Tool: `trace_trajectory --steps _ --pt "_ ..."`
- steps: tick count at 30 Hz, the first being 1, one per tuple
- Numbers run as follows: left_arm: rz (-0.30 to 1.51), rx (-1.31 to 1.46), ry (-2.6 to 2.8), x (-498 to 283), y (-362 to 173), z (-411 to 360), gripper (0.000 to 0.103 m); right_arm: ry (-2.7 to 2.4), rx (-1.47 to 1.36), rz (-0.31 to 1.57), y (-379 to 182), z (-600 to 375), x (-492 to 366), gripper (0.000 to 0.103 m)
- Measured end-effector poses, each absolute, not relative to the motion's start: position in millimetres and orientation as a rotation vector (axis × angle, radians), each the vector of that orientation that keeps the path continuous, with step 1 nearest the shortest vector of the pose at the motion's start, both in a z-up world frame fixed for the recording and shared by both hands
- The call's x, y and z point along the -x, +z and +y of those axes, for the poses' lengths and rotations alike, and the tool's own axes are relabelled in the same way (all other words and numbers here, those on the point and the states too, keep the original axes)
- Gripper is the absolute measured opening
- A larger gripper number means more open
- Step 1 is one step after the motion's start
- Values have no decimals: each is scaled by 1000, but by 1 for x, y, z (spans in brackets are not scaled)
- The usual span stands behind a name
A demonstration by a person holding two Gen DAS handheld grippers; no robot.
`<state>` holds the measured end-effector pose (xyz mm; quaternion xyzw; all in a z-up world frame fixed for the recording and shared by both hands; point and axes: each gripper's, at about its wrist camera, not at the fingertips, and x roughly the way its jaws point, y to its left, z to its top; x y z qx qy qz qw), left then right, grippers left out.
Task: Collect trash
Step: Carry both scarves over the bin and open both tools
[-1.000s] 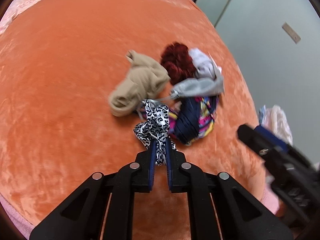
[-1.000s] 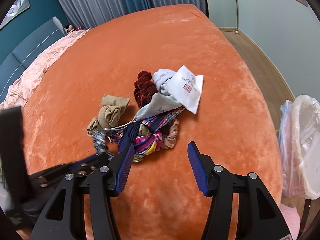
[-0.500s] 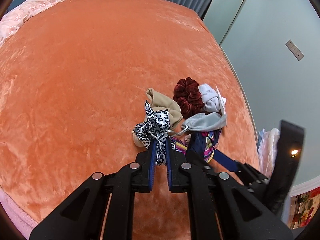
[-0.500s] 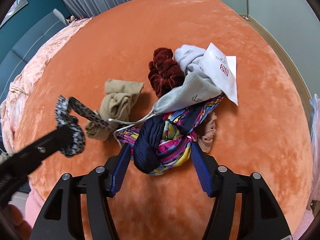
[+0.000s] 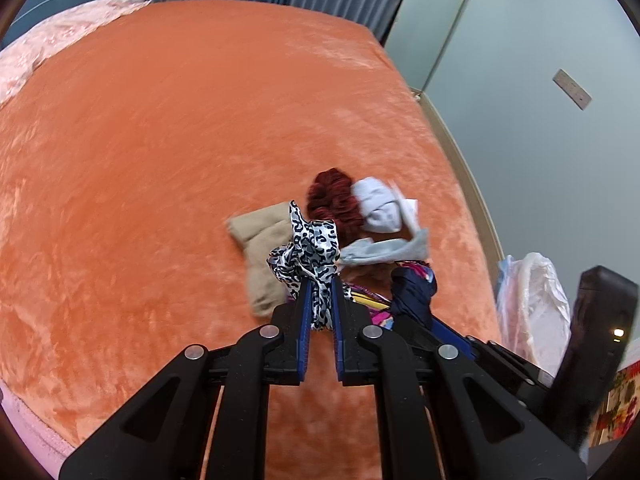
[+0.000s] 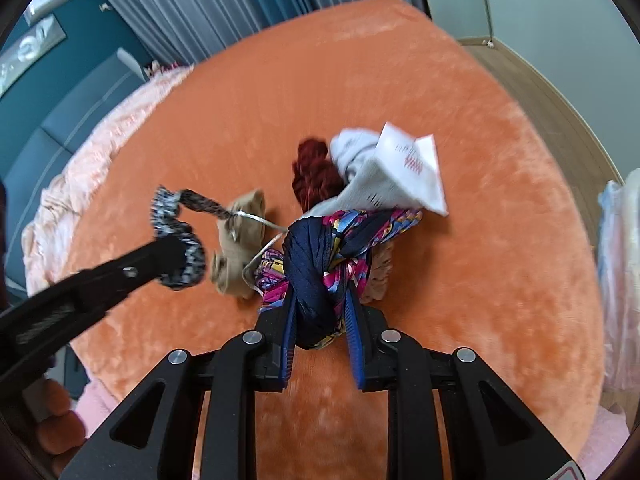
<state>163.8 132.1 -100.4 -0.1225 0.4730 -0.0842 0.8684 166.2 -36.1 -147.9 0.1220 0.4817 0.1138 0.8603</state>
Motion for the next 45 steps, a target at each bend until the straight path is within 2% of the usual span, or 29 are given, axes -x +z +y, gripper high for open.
trace_trajectory --steps 11,20,33,45 --pt "890 181 -309 -152 -47 61 9 122 -290 805 -77 -111 -130 21" --pt "825 84 -470 -141 -11 -29 9 -55 -349 688 -44 -205 -100 22" --pt "773 -56 -679 -117 10 -152 9 -268 -473 609 -40 -316 -45 23" --pt "777 -126 -768 -102 9 -215 10 -342 -529 599 -47 -345 -25 23"
